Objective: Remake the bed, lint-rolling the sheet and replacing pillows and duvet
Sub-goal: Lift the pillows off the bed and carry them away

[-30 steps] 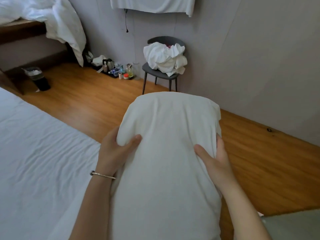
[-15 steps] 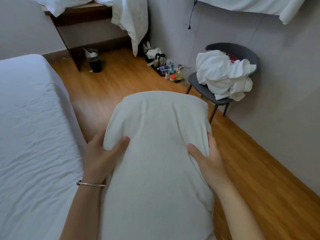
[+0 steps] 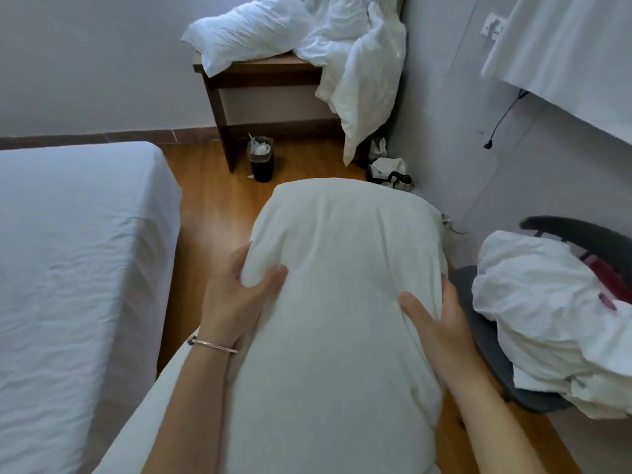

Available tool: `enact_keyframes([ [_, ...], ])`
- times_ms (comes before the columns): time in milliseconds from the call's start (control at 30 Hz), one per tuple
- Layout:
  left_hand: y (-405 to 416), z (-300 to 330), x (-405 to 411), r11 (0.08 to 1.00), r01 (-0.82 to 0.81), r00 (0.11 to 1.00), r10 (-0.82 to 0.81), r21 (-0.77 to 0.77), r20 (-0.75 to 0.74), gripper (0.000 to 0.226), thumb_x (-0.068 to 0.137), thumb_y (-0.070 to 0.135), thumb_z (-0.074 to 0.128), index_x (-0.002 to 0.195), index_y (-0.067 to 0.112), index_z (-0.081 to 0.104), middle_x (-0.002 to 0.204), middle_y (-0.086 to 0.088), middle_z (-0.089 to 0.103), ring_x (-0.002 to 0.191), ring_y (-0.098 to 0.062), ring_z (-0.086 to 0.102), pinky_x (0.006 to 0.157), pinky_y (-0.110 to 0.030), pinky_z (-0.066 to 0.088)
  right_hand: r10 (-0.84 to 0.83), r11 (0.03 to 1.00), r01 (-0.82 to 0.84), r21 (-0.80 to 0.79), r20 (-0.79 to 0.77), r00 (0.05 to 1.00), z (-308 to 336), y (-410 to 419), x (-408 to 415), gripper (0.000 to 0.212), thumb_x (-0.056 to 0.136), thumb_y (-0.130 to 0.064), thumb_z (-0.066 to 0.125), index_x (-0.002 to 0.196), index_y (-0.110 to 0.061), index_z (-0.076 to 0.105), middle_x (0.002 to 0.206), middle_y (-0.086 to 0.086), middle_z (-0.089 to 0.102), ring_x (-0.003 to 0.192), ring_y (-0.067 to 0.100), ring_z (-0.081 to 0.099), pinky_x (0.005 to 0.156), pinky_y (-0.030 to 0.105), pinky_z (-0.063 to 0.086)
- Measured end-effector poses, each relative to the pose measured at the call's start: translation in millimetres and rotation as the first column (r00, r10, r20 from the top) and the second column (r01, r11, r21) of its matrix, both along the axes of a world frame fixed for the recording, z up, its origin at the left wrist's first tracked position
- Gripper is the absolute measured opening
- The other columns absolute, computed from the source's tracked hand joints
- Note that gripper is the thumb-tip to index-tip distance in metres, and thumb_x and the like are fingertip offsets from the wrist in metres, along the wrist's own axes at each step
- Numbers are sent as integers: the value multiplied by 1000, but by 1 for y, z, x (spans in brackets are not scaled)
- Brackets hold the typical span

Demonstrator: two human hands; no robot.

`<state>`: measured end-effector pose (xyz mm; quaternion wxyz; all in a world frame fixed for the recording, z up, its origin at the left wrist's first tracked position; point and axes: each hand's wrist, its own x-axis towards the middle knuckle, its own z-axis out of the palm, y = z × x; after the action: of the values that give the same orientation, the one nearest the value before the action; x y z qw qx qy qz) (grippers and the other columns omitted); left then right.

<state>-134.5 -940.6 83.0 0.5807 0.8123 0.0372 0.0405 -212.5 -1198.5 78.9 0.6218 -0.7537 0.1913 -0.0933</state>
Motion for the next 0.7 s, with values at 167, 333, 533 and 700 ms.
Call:
enact_keyframes([
  [167,-63,0,115,984,-174,985,173,31,16,41,70,43,79,108,33,67,98,19,69,93,0,63,85,-31,52,204,979,-204,-1,-2,979,0,-75,165,42,92,-22,65,130,-29,47,114,-17,59,104,1,56,66,4,43],
  [333,-86,25,217,938,-346,938,346,17,-4,48,65,47,79,110,32,69,97,20,71,92,-1,65,83,-30,52,390,919,-390,60,6,921,18,-99,311,42,92,-22,64,128,-35,45,116,-18,59,103,-5,56,67,8,46],
  [533,-84,25,374,894,-446,893,448,-44,34,31,75,18,81,98,35,67,94,23,67,79,15,60,66,-7,46,518,853,-520,36,53,854,11,-86,503,35,92,-22,65,112,-43,46,115,-19,58,104,-3,56,73,12,46],
  [700,-54,25,554,896,-438,892,444,-71,89,27,79,12,78,99,26,66,82,26,64,71,20,57,58,1,40,525,849,-528,6,100,845,10,-49,684,36,91,-19,66,109,-47,51,119,-12,62,111,7,59,90,30,50],
])
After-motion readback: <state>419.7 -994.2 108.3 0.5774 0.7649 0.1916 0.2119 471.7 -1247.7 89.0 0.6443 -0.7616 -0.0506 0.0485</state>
